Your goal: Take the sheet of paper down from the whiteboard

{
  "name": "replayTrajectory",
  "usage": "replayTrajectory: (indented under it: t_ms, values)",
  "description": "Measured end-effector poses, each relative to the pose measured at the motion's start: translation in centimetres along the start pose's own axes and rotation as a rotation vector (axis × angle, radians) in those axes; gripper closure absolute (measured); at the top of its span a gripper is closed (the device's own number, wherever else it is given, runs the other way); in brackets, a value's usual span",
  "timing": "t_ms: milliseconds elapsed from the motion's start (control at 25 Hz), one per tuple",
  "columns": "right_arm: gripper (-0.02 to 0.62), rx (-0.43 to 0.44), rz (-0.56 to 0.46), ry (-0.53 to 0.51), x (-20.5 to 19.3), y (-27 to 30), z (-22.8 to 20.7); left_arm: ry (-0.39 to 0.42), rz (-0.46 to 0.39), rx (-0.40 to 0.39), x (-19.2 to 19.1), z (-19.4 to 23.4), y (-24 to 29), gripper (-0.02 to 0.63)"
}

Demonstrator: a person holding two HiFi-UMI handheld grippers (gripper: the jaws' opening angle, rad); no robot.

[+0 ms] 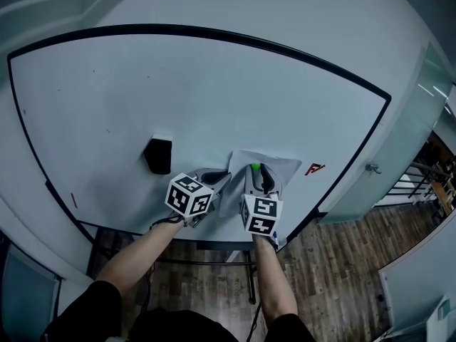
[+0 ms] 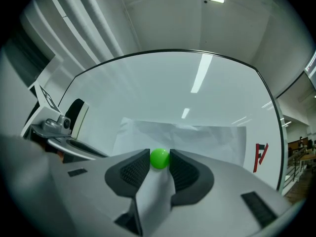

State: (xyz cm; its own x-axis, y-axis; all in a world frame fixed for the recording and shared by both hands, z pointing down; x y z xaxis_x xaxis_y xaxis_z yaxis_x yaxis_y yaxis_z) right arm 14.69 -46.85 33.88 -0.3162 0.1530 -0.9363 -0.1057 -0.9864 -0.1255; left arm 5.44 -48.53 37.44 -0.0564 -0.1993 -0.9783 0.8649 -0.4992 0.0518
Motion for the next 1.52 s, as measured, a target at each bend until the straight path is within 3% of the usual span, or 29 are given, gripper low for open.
replayTrajectory:
  t_ms: [1520]
  values:
    - [0.462, 0.040, 0.075, 0.004, -3.1, -0.3, 1.1, -0.070, -0.007, 0.076, -2.2, 1.9, -3.4, 0.586]
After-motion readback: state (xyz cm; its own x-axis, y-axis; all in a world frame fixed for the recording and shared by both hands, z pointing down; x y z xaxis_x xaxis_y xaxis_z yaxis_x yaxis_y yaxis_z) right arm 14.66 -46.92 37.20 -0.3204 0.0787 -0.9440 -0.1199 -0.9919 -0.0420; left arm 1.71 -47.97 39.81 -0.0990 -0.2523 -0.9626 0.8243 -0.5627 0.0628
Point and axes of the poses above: the fingertips, and each gripper's own axes: y forward along the fingers, z to its left, x out of its top, the point moved 3 cm from there along -y, backward along the fingers, and after that the axes turned 9 degrees about -y, right-handed, at the moved point
